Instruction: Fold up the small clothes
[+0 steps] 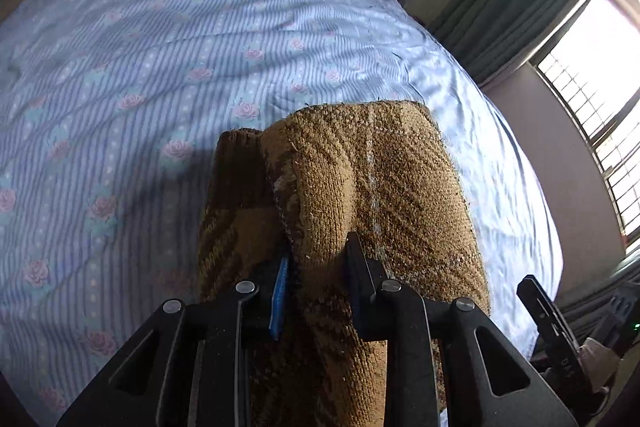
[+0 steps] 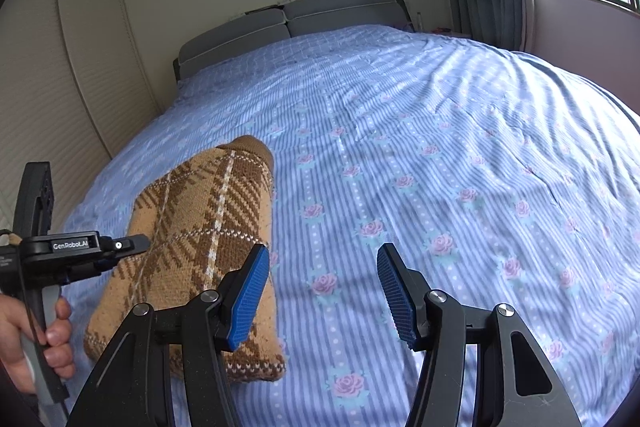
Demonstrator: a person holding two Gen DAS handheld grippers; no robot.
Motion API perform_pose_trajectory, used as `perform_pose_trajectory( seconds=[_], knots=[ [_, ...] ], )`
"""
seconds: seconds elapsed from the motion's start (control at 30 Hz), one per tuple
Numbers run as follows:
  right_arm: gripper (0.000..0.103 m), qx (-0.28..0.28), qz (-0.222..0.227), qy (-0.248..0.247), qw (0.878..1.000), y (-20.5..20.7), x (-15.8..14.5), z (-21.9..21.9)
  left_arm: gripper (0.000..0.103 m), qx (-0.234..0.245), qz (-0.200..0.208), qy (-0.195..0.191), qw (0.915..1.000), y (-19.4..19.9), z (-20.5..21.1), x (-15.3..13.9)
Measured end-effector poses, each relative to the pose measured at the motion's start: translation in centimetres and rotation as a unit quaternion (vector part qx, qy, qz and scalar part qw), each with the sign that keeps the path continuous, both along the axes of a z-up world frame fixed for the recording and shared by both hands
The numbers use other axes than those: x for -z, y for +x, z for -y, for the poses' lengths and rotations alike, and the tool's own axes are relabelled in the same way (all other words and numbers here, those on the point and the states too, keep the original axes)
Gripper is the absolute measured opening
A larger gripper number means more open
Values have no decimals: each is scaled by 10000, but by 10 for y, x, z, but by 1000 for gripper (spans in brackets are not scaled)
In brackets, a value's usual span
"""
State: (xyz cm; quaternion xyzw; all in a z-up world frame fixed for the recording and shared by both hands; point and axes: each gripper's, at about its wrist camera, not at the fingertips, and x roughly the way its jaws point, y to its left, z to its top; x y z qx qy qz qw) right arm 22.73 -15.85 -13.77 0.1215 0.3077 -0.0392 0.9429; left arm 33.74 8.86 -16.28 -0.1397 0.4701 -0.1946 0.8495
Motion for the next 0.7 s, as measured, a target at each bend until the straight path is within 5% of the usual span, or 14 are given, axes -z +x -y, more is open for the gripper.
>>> perform_pose_trajectory(
  seconds=[0.17,0.23,0.47,0.7],
  knots=[
    [57,-64,55,-59,9999,-7,-7,-5,36,-15,183,351,9992,-5,13,-12],
    [57,-79,77,-77,9999,-10,-10,-7,57,-61,270,490,9984,-9,16,-19],
    [57,-108,206,-129,9996,-20,-27,-12,64,-241,643,847,9940,-28,16,-52],
    [60,-272,238,-179,9992,-25,-40,-20,83,-474,987,1300,9854,-57,15,-75]
  ],
)
